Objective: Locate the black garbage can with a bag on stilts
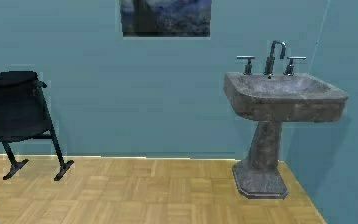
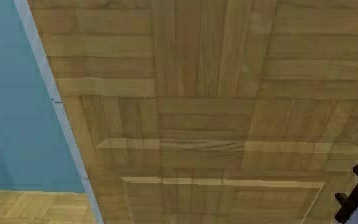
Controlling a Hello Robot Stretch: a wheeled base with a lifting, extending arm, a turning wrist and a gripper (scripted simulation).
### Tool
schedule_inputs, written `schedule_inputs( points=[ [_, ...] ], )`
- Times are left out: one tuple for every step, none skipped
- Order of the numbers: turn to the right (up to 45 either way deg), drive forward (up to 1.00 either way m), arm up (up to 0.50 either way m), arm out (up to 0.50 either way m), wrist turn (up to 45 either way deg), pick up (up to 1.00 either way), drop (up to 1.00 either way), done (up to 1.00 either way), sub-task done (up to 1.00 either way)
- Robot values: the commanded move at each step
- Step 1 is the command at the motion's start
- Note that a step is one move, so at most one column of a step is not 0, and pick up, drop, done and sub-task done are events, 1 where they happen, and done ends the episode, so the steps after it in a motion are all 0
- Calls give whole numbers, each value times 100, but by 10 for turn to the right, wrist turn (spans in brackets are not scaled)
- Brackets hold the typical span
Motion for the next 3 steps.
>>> schedule_inputs(
  points=[
    [-90, 0, 0, 0, 0, 0, 0, 0, 0],
    [0, 40, 0, 0, 0, 0, 0, 0, 0],
    [-330, 0, 0, 0, 0, 0, 0, 0, 0]
  ],
)
